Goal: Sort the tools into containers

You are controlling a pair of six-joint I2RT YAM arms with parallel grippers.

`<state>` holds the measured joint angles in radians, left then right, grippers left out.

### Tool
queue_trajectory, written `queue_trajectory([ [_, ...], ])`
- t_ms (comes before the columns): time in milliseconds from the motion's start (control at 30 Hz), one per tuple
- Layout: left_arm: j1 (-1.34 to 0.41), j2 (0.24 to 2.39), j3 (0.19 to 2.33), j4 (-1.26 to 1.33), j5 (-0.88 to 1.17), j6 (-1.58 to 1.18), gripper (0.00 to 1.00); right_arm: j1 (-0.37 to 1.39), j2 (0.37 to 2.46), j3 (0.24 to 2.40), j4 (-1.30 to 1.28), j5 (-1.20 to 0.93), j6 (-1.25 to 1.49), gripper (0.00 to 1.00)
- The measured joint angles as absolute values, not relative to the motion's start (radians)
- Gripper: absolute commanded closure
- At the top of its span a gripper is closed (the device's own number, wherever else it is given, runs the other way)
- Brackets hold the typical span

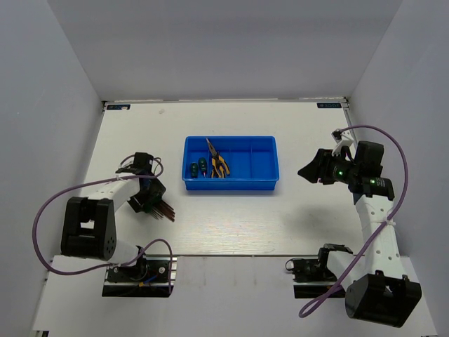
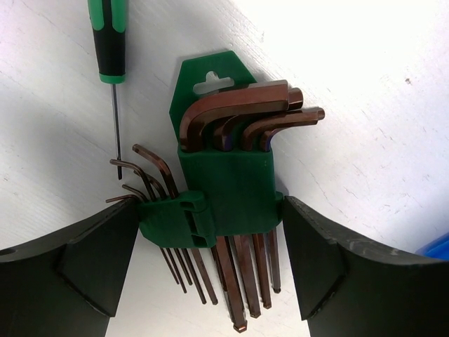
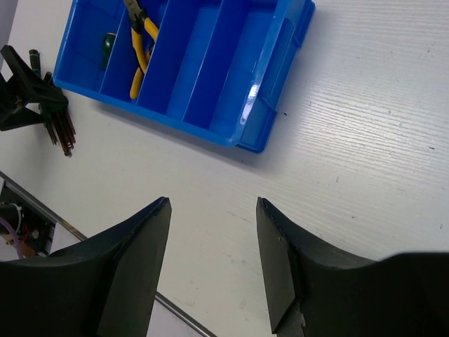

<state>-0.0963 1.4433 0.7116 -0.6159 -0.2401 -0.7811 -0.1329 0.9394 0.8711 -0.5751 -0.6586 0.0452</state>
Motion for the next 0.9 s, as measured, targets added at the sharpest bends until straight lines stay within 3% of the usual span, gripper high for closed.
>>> queue_trajectory([
  [100, -0.096, 1.444, 0.711, -0.614, -0.239, -0.779, 0.69, -0.138, 0.939, 0.871, -0.575, -0.659, 0.045, 0.42],
  [167, -0.096, 1.436, 0.705, -0.606, -0.238, -0.774, 0.76, -0.138, 0.939, 0.871, -0.575, -0.659, 0.045, 0.42],
  [200, -0.096, 1.430, 0.698, -0.599, -0.238, -0.771, 0.87, -0.139, 0.939, 0.871, -0.575, -0.659, 0.045, 0.42],
  [300, -0.096, 1.417, 0.687, -0.587, -0.234, -0.759, 1.00, -0.143, 0.939, 0.871, -0.575, -0.662, 0.046, 0.42],
  [900, -0.093, 1.340, 0.647, -0.530, -0.191, -0.671, 1.00, -0.151, 0.939, 0.871, -0.575, -0.670, 0.046, 0.42],
])
